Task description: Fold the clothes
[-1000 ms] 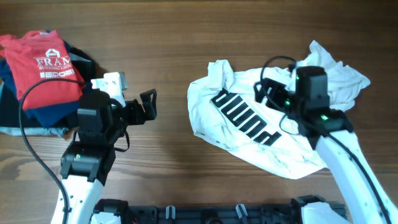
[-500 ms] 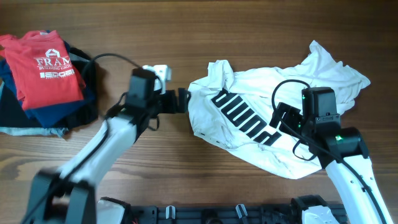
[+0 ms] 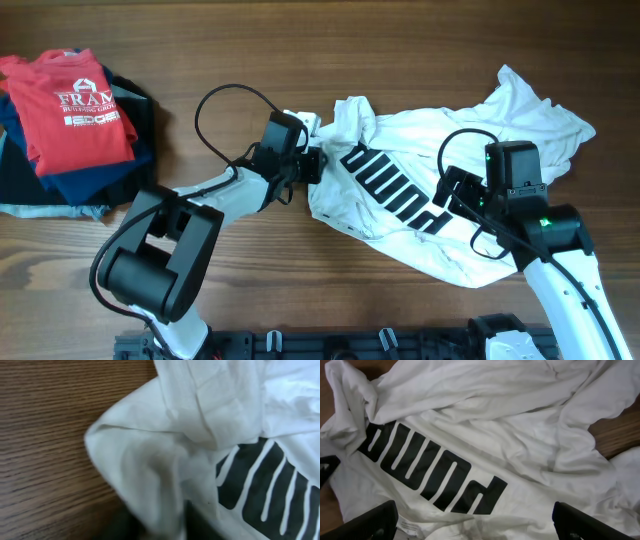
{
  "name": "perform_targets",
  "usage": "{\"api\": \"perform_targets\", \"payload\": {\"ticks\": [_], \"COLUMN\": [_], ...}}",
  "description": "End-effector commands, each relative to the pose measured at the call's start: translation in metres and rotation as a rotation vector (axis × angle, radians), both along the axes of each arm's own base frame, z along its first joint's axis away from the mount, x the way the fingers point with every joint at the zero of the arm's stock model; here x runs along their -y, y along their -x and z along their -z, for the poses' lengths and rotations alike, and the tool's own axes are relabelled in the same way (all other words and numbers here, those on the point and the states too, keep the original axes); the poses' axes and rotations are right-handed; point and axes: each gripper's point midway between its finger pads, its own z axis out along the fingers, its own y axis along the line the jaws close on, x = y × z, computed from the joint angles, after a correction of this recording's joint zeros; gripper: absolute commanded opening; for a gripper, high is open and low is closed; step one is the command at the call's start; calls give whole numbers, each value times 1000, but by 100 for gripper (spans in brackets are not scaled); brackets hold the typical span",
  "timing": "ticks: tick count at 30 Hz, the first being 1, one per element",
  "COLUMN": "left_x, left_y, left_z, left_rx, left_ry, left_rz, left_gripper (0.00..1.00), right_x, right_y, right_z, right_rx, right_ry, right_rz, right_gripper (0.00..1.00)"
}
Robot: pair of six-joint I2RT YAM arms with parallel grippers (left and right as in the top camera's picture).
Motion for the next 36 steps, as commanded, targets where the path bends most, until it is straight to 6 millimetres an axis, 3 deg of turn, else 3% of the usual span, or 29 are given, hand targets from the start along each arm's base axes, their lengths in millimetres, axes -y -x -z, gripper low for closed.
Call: {"api": "perform_targets", "payload": {"ticks": [1,5,7,10,11,12,13,14,16,18,21,26,31,36], "left_x": [-22,-64,-111,-184,-203,-219,-235,-244,-238,-217,-173,-126,-91,-79], "left_y": [-24,-72,-110,-144,-149,-150,-150,-144,-130,-107,-49,19,63,74], "left_z": [-1,-31,-63,-102,-111,-119,-125,-127,-122,-109,-90,-74,-42,-7], "left_rx": [74,156,184,208,202,185,161,110,11,-122,-404,-653,-772,-779], "left_ry": [-100,-128,-121,-122,-120,-115,-111,-97,-43,27,94,9,-81,-73], "left_rz": [-106,-258,-377,-534,-578,-621,-649,-651,-607,-536,-426,-320,-323,-417], "left_gripper": [4,4,4,4,8,58,99,100,100,100,100,100,97,79], "right_x": [-1,-1,-1,-1,-1,-1,-2,-2,-2,-2,-2,-2,-1,-1], "right_y": [-1,-1,-1,-1,-1,-1,-2,-3,-3,-3,-3,-3,-1,4], "right_z": [-5,-5,-4,-4,-5,-5,-5,-6,-6,-5,-5,-5,-4,-2], "right_rx": [17,15,15,15,15,18,21,23,24,23,23,23,13,-8], "right_ry": [-19,-19,-19,-19,-19,-19,-20,-20,-21,-21,-20,-20,-18,-15], "right_rz": [8,8,8,9,8,9,9,9,10,10,9,8,8,8], "right_gripper": [100,100,100,100,100,100,100,100,100,100,100,100,99,100]}}
